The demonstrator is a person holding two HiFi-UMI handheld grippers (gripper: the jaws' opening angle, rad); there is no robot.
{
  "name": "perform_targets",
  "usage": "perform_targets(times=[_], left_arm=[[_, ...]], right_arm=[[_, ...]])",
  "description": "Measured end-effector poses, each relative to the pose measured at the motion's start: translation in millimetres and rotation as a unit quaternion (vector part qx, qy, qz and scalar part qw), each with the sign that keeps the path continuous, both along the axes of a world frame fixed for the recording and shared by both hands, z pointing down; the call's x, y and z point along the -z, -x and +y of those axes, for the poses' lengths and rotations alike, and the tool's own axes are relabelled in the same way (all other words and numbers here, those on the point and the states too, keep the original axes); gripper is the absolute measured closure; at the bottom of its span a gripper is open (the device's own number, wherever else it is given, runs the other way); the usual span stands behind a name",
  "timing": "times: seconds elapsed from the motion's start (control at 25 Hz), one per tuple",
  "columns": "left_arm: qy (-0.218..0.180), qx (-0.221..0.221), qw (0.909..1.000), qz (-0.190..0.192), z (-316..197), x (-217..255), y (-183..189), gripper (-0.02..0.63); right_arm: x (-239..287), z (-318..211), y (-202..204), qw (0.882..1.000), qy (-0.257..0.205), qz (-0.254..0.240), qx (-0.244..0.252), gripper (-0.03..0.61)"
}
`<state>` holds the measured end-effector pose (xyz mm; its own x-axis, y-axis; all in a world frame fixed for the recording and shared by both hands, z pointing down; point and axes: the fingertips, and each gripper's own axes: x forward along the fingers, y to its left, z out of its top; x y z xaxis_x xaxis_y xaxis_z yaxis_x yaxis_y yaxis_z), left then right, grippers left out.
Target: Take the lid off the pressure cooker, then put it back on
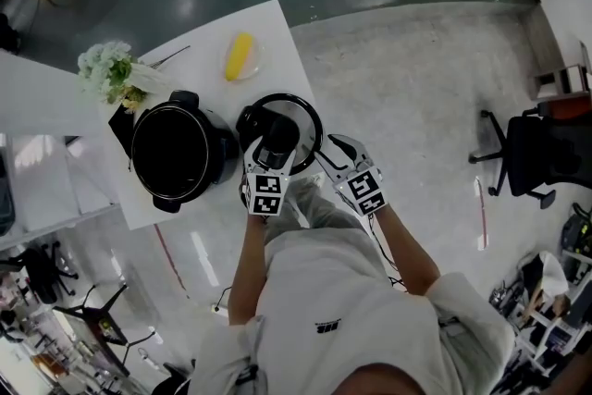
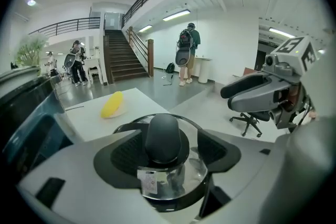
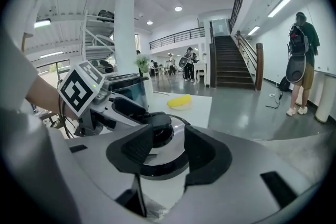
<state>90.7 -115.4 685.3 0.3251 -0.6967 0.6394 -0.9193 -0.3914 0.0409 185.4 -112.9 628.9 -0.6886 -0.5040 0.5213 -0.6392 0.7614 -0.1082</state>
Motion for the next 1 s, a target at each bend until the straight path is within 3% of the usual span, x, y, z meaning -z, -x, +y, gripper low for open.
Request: perform_targets(times=[0.52,1.0], left_arm=[[-0.034,-0.005,0.9992,0.02,72,43,10,0.288],[-0.034,-0.023,0.9989,0.022,68,49,12,0.291]], right_arm=[[27,64,2,0.998,-0.03,0.003,-0.054,0.391],[26,70,15,0.998,-0.033,0.018,-0.057,0.391]])
